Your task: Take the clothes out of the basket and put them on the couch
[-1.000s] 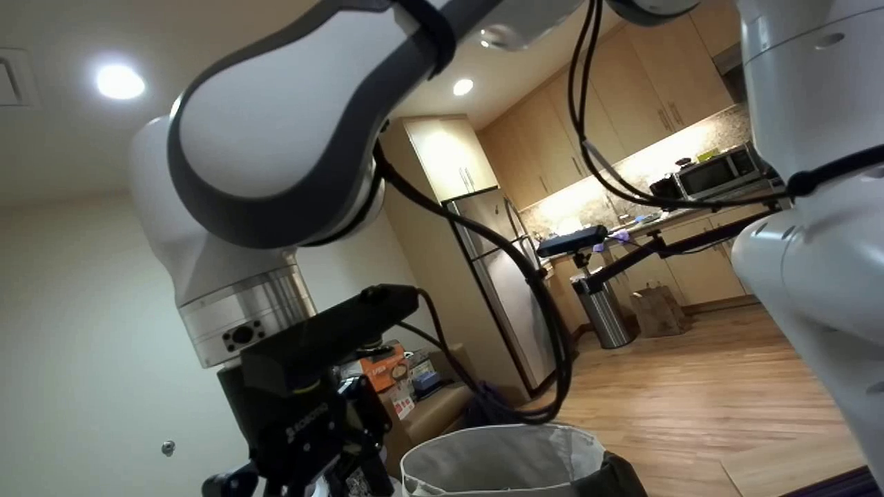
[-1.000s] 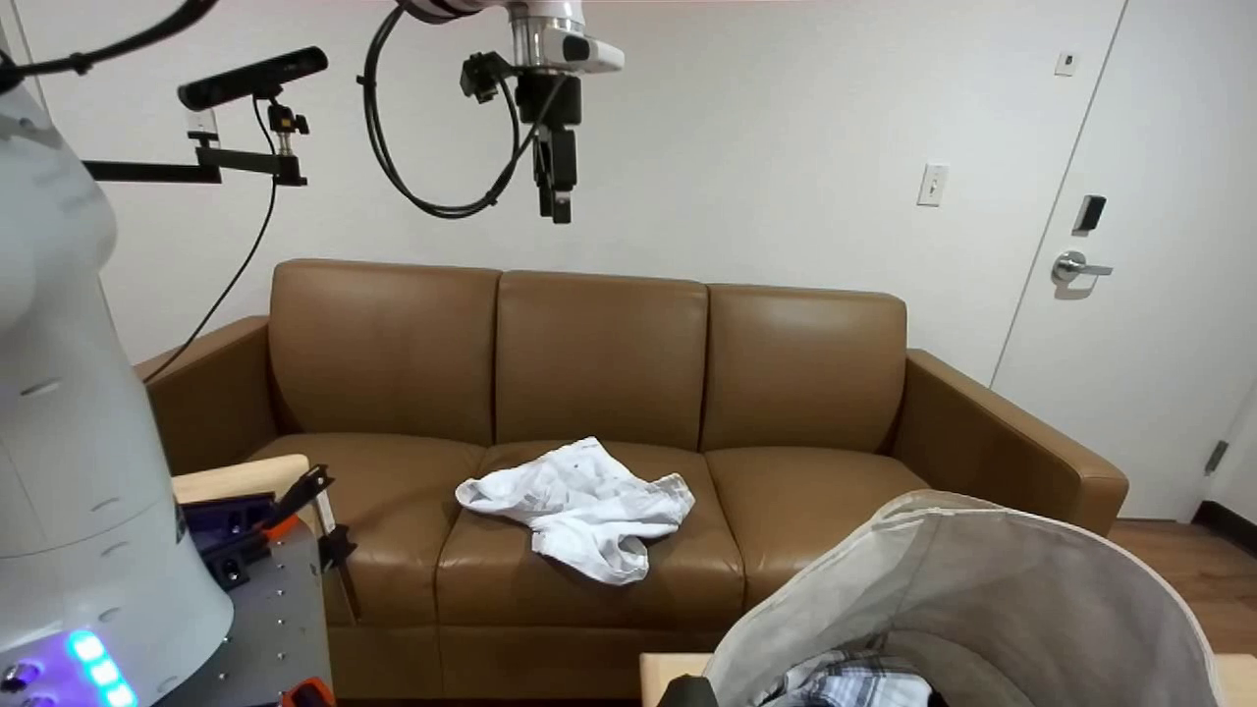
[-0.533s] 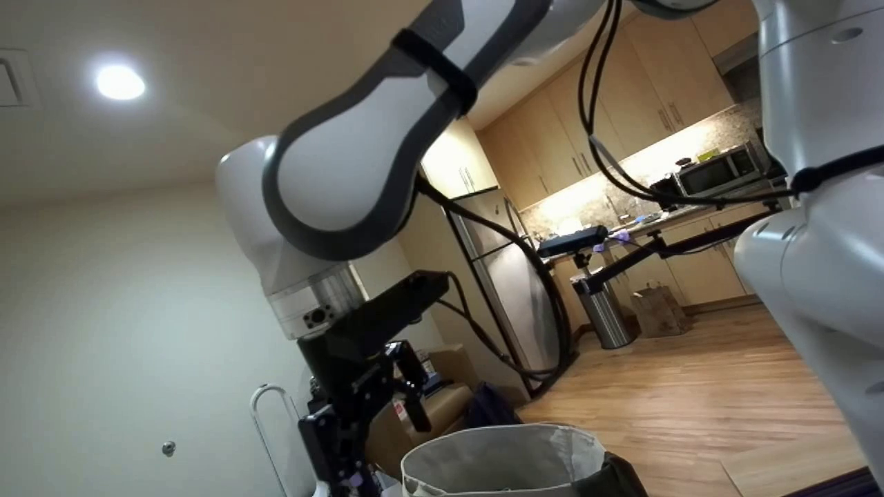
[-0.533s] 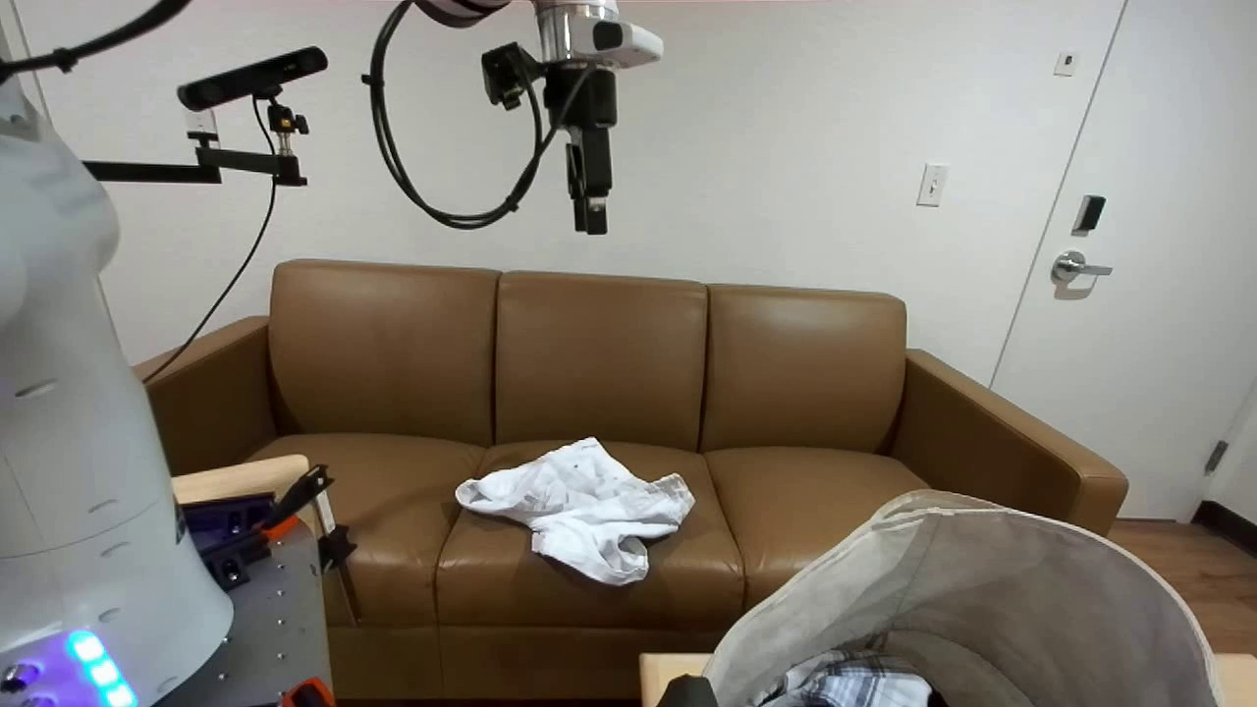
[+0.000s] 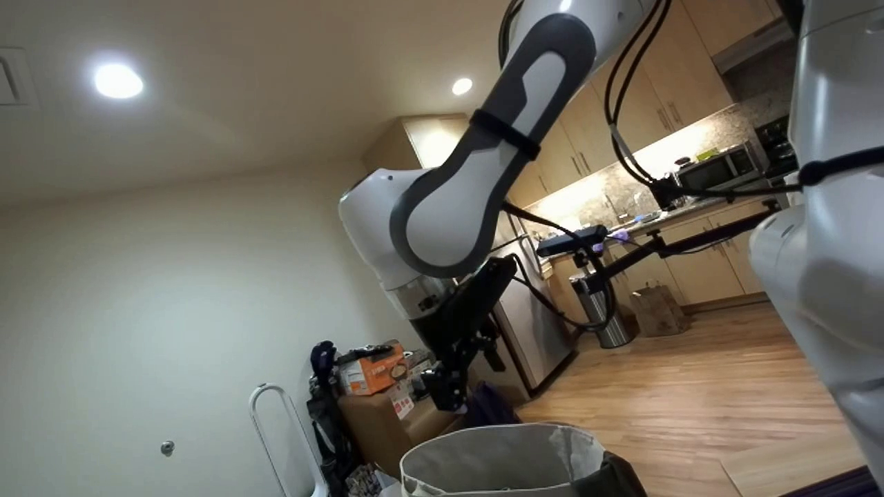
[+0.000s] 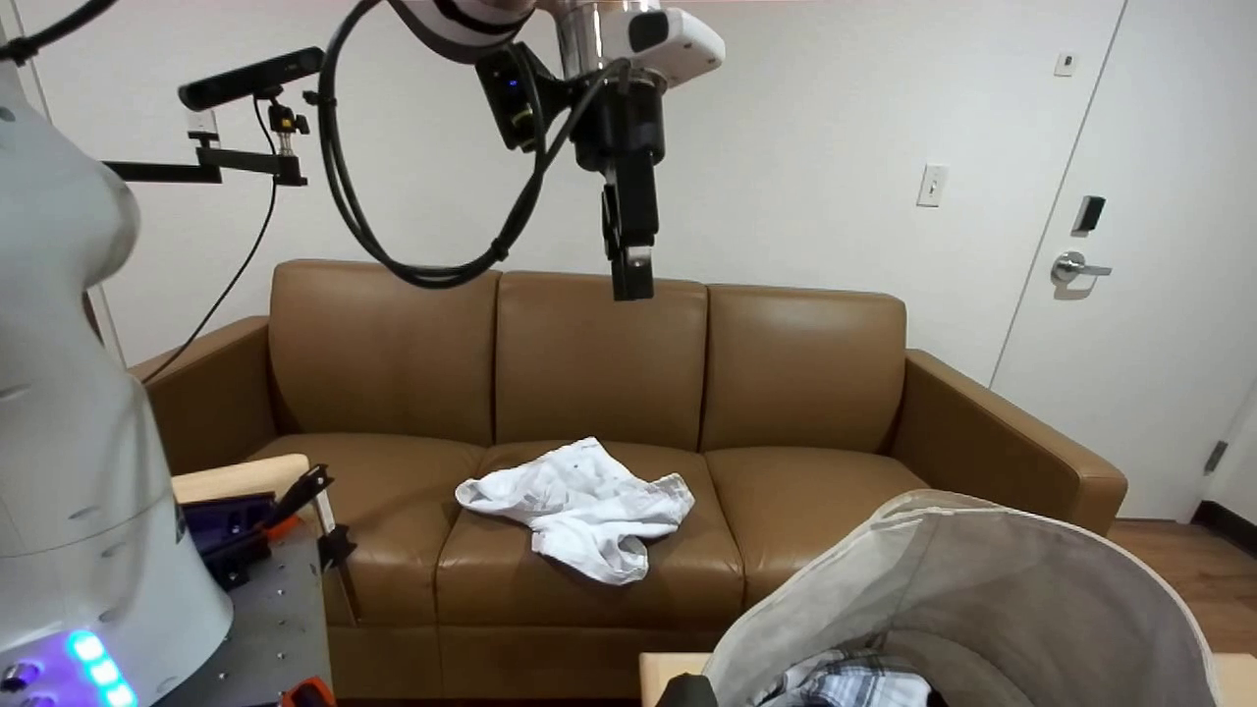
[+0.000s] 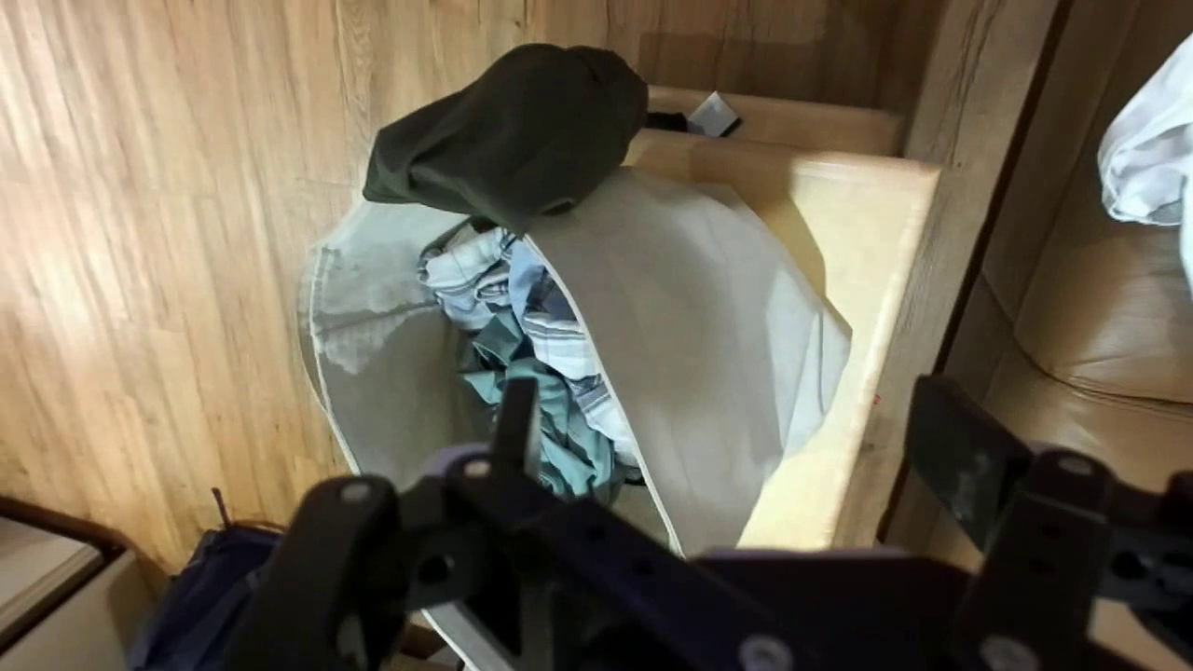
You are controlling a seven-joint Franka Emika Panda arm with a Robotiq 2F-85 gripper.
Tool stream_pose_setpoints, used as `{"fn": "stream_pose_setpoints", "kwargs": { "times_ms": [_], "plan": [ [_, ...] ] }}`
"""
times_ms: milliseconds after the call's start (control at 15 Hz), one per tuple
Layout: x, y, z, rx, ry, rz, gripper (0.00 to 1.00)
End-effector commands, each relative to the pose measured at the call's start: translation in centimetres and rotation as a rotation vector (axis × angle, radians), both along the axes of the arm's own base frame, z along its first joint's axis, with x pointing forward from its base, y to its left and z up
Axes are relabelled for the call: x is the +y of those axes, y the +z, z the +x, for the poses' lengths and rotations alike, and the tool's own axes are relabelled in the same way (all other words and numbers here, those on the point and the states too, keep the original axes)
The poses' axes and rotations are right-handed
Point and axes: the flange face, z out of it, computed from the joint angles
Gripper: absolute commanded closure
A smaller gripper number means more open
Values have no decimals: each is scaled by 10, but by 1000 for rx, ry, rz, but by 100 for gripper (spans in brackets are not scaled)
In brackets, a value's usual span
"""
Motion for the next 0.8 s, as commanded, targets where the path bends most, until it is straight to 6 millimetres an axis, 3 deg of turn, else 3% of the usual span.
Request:
{"fn": "stream_pose_setpoints", "kwargs": {
  "times_ms": [0,200,333,600,733],
  "plan": [
    [-1,1,0,0,-1,0,0],
    [9,0,5,5,46,42,0],
    [-2,-4,13,-57,83,115,0],
    [-69,-11,11,-96,178,225,0],
    [-96,-28,6,-60,274,283,0]
  ]
}}
